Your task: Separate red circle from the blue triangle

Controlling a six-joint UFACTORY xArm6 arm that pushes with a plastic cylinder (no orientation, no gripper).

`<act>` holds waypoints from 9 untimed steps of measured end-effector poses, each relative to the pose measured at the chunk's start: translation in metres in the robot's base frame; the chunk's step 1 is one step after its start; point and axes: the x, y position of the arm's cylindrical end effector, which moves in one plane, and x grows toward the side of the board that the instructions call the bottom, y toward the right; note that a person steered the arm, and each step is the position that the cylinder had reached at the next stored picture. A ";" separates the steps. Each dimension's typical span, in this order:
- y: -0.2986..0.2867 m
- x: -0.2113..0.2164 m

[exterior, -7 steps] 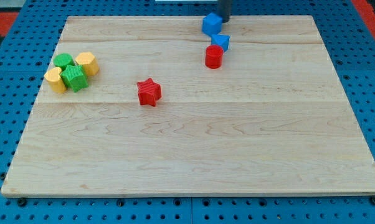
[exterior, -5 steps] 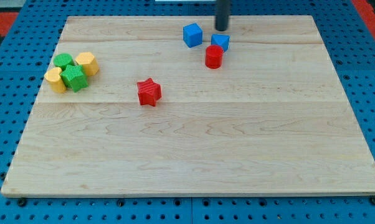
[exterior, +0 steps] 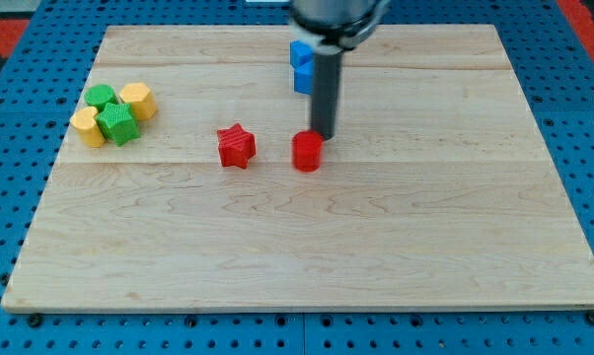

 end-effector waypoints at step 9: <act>-0.062 0.060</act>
